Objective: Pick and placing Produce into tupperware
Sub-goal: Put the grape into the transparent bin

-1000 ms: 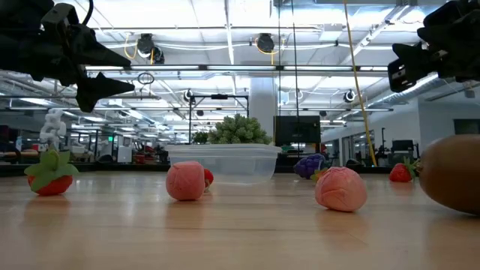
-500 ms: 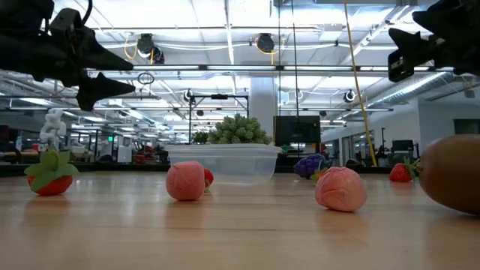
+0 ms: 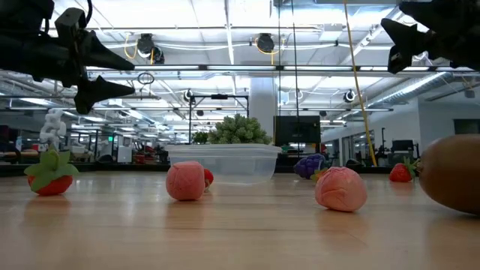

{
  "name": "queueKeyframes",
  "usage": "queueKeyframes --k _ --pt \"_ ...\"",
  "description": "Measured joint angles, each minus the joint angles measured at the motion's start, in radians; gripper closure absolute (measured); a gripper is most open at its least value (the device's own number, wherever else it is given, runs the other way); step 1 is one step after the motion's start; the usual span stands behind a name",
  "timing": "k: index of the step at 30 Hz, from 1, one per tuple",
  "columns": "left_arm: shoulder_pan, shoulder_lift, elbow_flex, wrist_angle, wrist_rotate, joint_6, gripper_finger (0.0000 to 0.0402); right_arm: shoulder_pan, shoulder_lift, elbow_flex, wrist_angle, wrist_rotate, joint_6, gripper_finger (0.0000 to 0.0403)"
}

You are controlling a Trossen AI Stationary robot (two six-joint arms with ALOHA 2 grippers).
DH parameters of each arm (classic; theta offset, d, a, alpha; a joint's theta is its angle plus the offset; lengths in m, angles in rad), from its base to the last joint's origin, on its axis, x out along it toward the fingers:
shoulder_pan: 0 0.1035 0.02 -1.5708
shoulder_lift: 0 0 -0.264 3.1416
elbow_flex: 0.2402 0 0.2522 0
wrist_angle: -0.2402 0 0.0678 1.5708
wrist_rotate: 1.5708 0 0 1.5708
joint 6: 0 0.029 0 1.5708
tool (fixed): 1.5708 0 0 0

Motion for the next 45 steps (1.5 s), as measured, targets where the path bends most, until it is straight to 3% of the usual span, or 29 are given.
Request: queueKeyframes --k 5,8,13,16,20,24,28,33,40,45 --pt "-0.002 0.000 0.000 -0.006 0.082 -0.001 0.0144 0.032 0.001 0.000 0.050 -0.002 0.035 0.0248" --pt "-0.011 0.000 0.000 0.019 0.093 -0.016 0.0144 0.061 0.001 0.000 0.231 -0.001 0.058 0.0248" --pt "-0.027 0.000 0.008 0.193 0.093 -0.011 0.0144 0.088 0.000 0.008 0.607 0.005 0.103 0.0248" --pt "-0.044 -0.001 0.070 0.226 0.101 0.032 0.0144 0.090 -0.001 0.041 0.630 0.032 0.077 0.0248" --pt "-0.059 0.001 0.259 0.037 0.091 0.133 0.0144 0.090 0.016 0.145 0.328 0.100 -0.052 0.0248" --pt "-0.060 0.040 0.561 -0.403 -0.069 0.210 0.0144 0.090 0.112 0.326 -0.032 0.192 -0.221 0.0248" --pt "-0.059 0.139 0.860 -0.700 -0.210 0.216 0.0144 0.090 0.275 0.538 -0.118 0.198 -0.324 0.0248" --pt "-0.059 0.289 1.148 -0.968 -0.223 0.171 0.0144 0.090 0.529 0.840 -0.369 0.237 -0.406 0.0248" --pt "-0.059 0.461 1.378 -1.213 -0.223 0.123 0.0144 0.090 0.887 1.230 -0.903 0.346 -0.300 0.0248" --pt "-0.058 0.522 1.393 -1.445 -0.259 0.032 0.0144 0.083 1.053 1.338 -1.153 0.348 -0.210 0.0248"
